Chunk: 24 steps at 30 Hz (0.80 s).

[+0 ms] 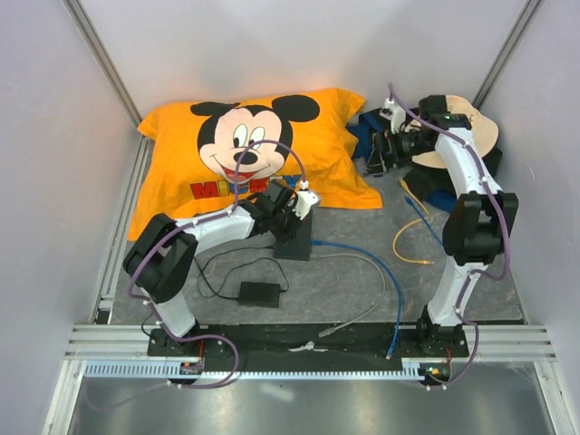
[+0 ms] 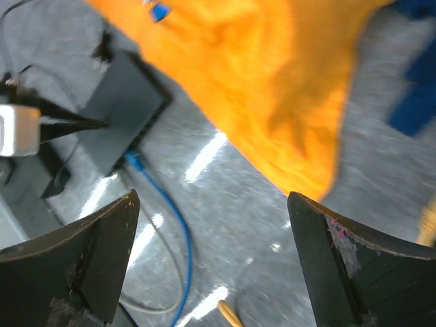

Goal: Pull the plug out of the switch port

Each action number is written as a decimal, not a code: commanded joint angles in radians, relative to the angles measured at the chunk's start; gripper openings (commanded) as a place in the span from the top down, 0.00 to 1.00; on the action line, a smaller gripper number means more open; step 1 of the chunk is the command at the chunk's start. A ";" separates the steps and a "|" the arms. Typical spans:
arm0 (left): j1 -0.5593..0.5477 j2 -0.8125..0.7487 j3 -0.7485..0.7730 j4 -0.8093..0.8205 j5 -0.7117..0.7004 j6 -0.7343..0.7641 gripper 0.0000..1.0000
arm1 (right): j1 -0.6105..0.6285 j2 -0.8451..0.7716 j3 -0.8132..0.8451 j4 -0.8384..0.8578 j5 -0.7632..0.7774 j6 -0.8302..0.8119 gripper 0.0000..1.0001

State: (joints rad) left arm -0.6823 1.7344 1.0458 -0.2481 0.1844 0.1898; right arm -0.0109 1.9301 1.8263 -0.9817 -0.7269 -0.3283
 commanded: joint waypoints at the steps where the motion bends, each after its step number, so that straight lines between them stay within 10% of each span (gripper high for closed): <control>1: 0.013 0.040 -0.018 -0.075 -0.060 0.053 0.98 | 0.080 0.102 0.025 -0.145 -0.158 -0.151 0.02; 11: 0.033 0.054 0.000 -0.140 -0.028 0.056 0.98 | 0.259 0.369 0.059 -0.436 -0.097 -0.502 0.04; 24: 0.067 -0.025 -0.081 -0.080 0.015 0.011 0.98 | 0.342 0.415 -0.033 -0.270 -0.113 -0.307 0.12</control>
State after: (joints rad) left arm -0.6338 1.7237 1.0302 -0.2459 0.2535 0.1951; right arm 0.3416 2.3318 1.8320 -1.3270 -0.8143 -0.7078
